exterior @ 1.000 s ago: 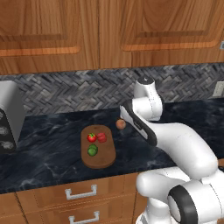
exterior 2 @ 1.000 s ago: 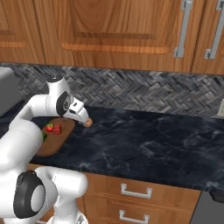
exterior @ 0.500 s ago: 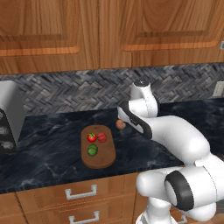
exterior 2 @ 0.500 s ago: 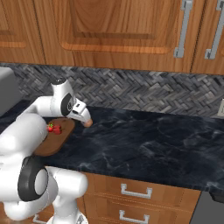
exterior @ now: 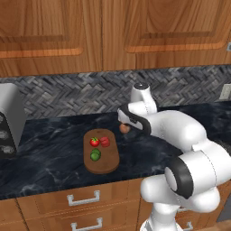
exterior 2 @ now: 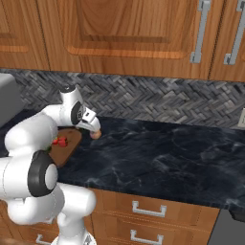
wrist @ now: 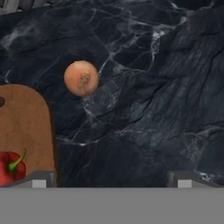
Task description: Place the avocado, onion, tomato, and bell pepper on the cutting board.
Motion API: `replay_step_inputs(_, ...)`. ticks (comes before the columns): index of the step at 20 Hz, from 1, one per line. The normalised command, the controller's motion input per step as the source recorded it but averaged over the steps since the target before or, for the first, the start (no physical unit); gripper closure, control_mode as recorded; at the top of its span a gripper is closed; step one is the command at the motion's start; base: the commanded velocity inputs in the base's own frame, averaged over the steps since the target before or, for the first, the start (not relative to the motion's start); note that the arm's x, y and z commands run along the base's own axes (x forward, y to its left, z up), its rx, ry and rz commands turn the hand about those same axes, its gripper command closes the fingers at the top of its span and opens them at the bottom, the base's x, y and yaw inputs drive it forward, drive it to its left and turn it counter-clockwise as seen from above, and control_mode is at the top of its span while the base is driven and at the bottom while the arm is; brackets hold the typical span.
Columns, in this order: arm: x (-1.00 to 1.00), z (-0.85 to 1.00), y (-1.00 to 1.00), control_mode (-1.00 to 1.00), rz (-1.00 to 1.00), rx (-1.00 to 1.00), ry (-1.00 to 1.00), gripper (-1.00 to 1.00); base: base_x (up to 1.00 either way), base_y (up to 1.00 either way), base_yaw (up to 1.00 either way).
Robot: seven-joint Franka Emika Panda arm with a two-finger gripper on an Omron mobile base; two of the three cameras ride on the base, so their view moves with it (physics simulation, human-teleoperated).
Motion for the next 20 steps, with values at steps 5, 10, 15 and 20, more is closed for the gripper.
replay_step_inputs(5,0.32,-0.16,0.09,-1.0,0.0,0.0,0.02,-1.0,0.0,0.0,0.0)
replay_step_inputs(10,0.26,-0.24,0.0,-1.0,0.0,0.0,0.04,-1.0,0.0,0.0,0.0)
replay_step_inputs(15,0.27,-0.2,0.05,-1.0,0.0,0.0,0.04,-1.0,0.0,0.0,0.0)
replay_step_inputs(20,0.22,-0.07,0.11,-1.0,0.0,0.0,0.05,-1.0,0.0,0.0,0.0)
